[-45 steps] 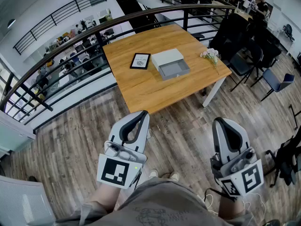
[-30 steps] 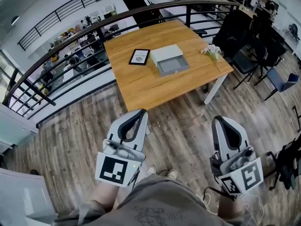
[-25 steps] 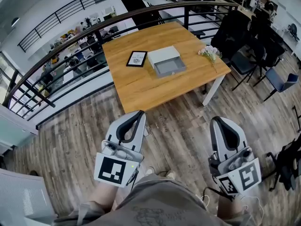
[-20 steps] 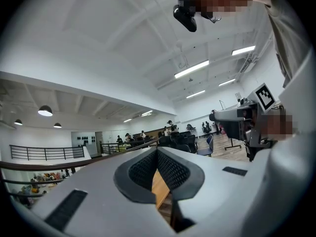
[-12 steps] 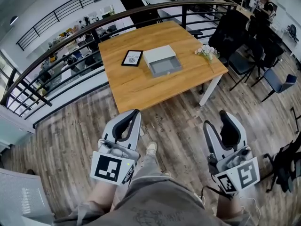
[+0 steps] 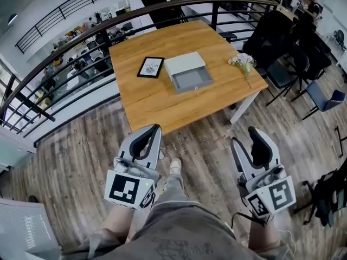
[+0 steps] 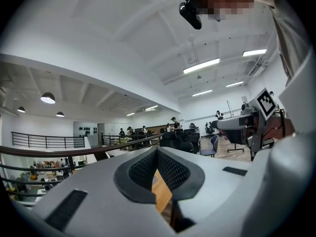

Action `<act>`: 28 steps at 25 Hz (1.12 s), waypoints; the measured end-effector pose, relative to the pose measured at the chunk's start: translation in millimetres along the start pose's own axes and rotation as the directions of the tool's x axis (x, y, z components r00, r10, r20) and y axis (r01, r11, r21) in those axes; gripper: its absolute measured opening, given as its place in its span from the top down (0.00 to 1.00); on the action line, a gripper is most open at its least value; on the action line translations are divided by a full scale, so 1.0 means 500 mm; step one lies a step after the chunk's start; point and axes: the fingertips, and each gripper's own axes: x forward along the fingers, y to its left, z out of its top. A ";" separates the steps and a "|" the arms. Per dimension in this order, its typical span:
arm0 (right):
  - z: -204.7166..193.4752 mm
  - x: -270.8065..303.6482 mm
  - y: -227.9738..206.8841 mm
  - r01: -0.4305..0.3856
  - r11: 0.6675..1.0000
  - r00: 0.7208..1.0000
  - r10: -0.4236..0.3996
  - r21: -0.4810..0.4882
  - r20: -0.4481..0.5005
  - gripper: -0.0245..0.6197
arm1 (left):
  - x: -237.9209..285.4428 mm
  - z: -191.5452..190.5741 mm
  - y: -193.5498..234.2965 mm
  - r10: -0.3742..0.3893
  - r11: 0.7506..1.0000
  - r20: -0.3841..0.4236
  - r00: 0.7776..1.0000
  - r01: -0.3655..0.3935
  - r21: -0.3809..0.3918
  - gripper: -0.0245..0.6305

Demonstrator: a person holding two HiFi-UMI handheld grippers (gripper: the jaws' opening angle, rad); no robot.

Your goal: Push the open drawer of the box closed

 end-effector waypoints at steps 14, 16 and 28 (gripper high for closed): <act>-0.151 0.332 -0.119 0.032 0.997 0.979 -0.016 0.073 -0.203 0.62 | 0.250 -0.124 0.197 -0.057 0.998 -0.139 0.989 0.052 -0.038 0.94; -0.181 0.381 -0.137 0.043 0.996 0.971 -0.024 0.074 -0.238 0.62 | 0.284 -0.150 0.229 -0.065 0.997 -0.162 0.985 0.058 -0.047 0.94; -0.421 0.542 -0.221 0.122 0.988 0.877 -0.064 0.091 -0.476 0.66 | 0.414 -0.347 0.314 -0.126 0.989 -0.320 0.939 0.095 -0.112 0.94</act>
